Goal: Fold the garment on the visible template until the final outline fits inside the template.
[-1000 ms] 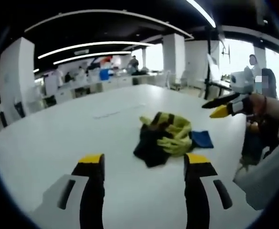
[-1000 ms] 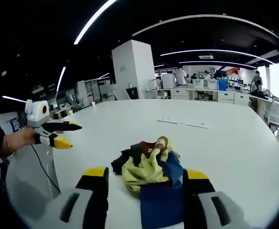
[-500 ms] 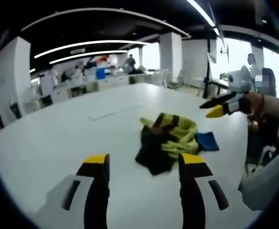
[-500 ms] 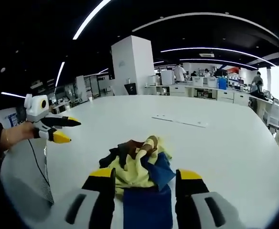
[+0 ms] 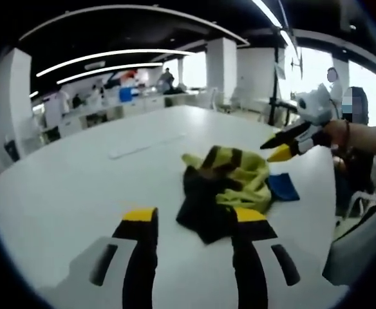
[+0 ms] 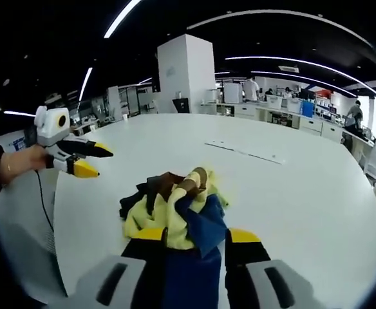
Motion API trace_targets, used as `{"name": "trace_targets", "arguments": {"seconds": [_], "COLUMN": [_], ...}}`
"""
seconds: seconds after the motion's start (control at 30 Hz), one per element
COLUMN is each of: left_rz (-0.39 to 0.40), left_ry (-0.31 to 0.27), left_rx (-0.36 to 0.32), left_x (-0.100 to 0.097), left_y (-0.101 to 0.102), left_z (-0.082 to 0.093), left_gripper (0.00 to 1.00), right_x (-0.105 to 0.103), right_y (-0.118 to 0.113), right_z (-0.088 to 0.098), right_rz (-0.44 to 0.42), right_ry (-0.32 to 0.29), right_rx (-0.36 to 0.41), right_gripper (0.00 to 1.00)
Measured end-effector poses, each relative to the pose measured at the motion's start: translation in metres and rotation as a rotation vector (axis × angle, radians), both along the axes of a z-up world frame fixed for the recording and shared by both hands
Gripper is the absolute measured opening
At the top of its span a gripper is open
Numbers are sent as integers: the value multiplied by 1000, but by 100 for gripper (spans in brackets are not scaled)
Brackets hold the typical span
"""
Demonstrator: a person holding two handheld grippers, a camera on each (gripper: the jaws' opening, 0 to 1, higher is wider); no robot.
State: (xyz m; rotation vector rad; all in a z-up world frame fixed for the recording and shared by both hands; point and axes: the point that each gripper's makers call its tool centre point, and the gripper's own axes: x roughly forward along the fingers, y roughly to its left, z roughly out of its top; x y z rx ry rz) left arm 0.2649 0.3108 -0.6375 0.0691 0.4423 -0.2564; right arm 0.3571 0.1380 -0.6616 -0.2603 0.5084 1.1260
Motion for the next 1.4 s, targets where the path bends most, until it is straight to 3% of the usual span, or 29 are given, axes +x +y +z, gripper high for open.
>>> {"name": "trace_targets", "arguments": {"seconds": [0.23,0.43,0.83,1.1,1.4], "left_rz": [-12,-11,-19,-45,-66], "left_ry": [14,25,51,62,91], "left_rx": [-21,-30,-29,-23,-15], "left_x": [11,19,30,38,42], "left_y": [-4,-6,-6,-11,-17], "left_z": [-12,-21,-33,-40,-53], "left_gripper": [37,35,32,29,25], "right_x": [4,7,12,2,7], "right_y": [3,0,-5,-4,-5], "right_z": [-5,4,8,-10,-24], "right_rz": [25,13,-4,42,45], "right_ry": [-49,-27,-35,-50,-65], "right_rx": [-31,11,17,-60,-101], "right_gripper": [29,28,25,24,15]}}
